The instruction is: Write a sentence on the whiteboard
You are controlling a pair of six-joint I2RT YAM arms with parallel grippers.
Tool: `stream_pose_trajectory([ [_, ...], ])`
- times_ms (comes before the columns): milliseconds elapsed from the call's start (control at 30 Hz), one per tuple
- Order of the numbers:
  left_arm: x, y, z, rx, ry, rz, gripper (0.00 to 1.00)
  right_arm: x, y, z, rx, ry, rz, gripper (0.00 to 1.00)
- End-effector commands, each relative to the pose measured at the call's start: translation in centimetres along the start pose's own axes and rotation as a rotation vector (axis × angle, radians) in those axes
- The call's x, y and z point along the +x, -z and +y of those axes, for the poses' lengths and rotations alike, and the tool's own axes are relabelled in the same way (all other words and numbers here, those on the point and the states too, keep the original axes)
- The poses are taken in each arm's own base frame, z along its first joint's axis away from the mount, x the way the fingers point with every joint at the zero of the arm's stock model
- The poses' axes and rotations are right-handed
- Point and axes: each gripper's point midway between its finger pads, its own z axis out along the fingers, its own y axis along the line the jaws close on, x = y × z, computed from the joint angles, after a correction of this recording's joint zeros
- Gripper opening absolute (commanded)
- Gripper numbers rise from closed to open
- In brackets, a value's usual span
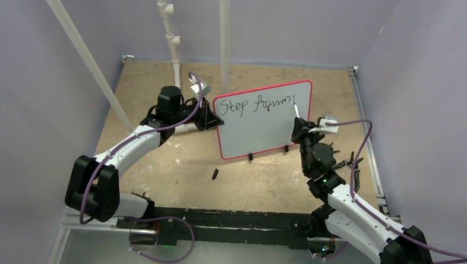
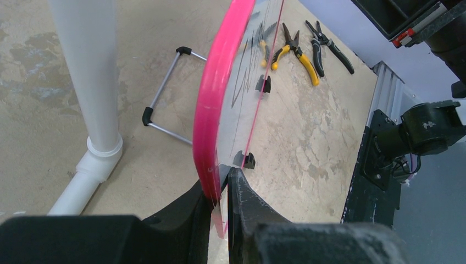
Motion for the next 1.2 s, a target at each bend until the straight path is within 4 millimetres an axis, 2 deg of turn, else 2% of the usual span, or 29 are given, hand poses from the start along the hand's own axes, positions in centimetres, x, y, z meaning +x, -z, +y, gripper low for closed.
stream_pose_trajectory([
  [0, -2.3, 0.5, 0.0, -0.025, -0.073, -0.065, 0.0, -3.2, -0.7, 0.4, 0.018, -0.009, -0.085, 0.0],
  [433, -2.3, 0.5, 0.0, -0.023, -0.073, -0.065, 0.0, -4.5, -1.7, 1.5, -0.004, 0.014, -0.114, 0.0],
  [767, -2.4, 0.6, -0.1, -0.025, -0.076, -0.066, 0.0, -6.6, -2.6, 2.5, -0.007, 0.022, -0.16, 0.0],
  [967, -2.5, 0.6, -0.2, -0.024, -0.077, -0.068, 0.0, -5.7, -2.4, 2.2, -0.001, 0.015, -0.136, 0.0],
  [1167, -2.5, 0.7, -0.1, -0.029, -0.076, -0.07, 0.0, -3.6, -1.7, 1.3, 0.011, -0.003, -0.08, 0.0],
])
